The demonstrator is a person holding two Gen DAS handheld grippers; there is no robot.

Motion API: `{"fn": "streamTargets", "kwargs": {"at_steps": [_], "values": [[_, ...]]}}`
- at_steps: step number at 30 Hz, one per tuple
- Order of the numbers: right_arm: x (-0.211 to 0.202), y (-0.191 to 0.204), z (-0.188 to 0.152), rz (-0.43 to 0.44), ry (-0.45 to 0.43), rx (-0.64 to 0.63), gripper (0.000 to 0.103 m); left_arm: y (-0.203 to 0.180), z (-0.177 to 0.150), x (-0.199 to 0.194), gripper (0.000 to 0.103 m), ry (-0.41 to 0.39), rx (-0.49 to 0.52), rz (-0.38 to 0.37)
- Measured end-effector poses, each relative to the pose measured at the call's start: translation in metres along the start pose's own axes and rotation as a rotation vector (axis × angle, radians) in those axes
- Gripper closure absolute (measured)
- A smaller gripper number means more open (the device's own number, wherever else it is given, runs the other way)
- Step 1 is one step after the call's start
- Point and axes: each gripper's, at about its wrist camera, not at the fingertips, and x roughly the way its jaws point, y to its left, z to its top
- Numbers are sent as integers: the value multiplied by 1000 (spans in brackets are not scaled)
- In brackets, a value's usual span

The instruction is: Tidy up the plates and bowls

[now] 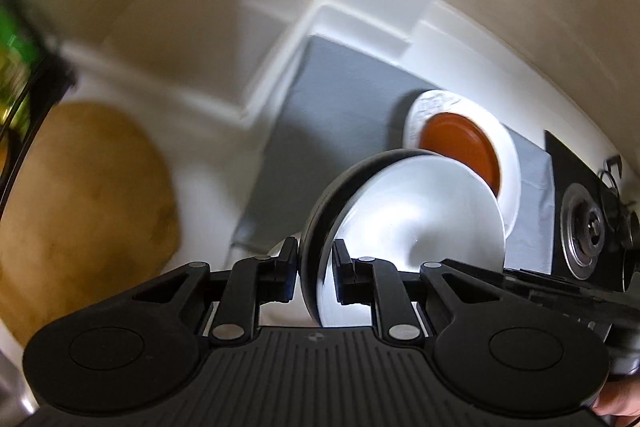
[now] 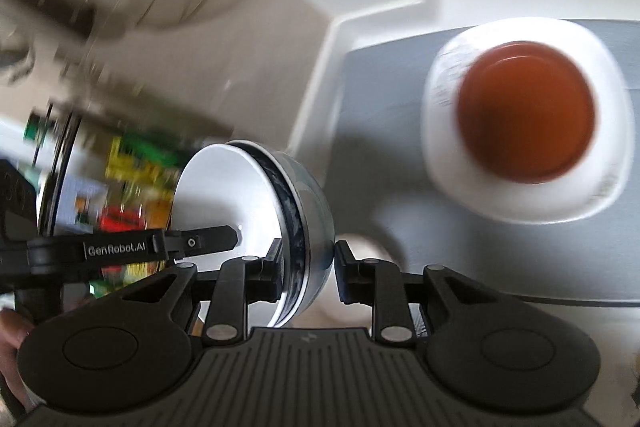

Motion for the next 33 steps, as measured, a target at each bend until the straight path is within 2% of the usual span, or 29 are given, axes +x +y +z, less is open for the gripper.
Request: {"fn": "streamTargets", "kwargs": {"at_steps": [7, 13, 21, 25, 30, 33], "values": [[28, 1, -21, -41, 62, -3, 75, 44, -17, 36, 85, 114, -74, -26], [55, -8, -30, -90, 127, 5, 76, 57, -28, 67, 85, 202, -109, -48], [72, -13, -38, -173, 152, -22, 74, 60, -30, 86, 85, 199, -92, -51], [73, -4, -37, -221, 141, -100, 72, 59, -31, 94, 84, 204, -91, -60], [69, -11, -36, -200, 134, -59, 70, 59, -32, 90, 84, 176, -75, -72], [60, -10, -37, -184, 110, -48, 69, 57, -31, 76, 84, 108, -29, -55]]}}
